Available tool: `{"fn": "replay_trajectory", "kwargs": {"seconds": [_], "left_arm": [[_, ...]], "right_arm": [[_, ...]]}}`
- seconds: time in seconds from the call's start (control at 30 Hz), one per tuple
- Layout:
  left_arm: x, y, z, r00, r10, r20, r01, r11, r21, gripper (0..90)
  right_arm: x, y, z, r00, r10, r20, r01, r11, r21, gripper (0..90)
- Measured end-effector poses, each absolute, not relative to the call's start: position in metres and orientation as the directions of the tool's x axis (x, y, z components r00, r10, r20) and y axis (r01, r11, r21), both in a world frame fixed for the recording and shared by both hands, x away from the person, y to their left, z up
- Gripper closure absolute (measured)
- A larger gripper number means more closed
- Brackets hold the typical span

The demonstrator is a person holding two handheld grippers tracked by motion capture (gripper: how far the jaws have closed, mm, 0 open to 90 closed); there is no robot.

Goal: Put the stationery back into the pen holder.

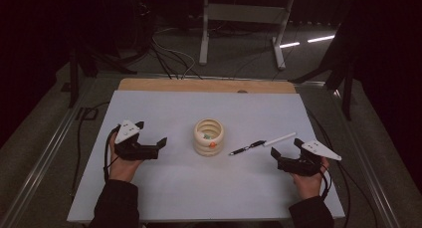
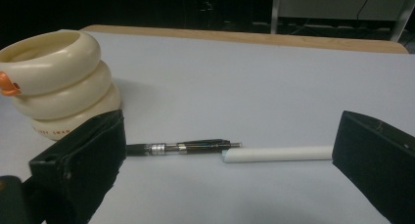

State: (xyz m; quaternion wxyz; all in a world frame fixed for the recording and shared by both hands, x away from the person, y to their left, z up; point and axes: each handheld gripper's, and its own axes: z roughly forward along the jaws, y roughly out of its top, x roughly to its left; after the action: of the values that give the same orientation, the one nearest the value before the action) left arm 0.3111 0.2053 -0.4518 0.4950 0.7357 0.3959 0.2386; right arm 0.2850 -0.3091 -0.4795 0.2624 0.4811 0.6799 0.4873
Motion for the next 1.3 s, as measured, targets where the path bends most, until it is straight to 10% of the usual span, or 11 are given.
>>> {"fn": "replay_trajectory", "kwargs": {"seconds": [1.3], "left_arm": [[0.276, 0.245, -0.469, 0.467, 0.884, -0.004, 0.331, -0.170, 0.928, 0.2]], "right_arm": [[0.323, -0.313, -0.442, -0.379, 0.925, 0.021, 0.455, 0.166, 0.875, 0.0]]}}
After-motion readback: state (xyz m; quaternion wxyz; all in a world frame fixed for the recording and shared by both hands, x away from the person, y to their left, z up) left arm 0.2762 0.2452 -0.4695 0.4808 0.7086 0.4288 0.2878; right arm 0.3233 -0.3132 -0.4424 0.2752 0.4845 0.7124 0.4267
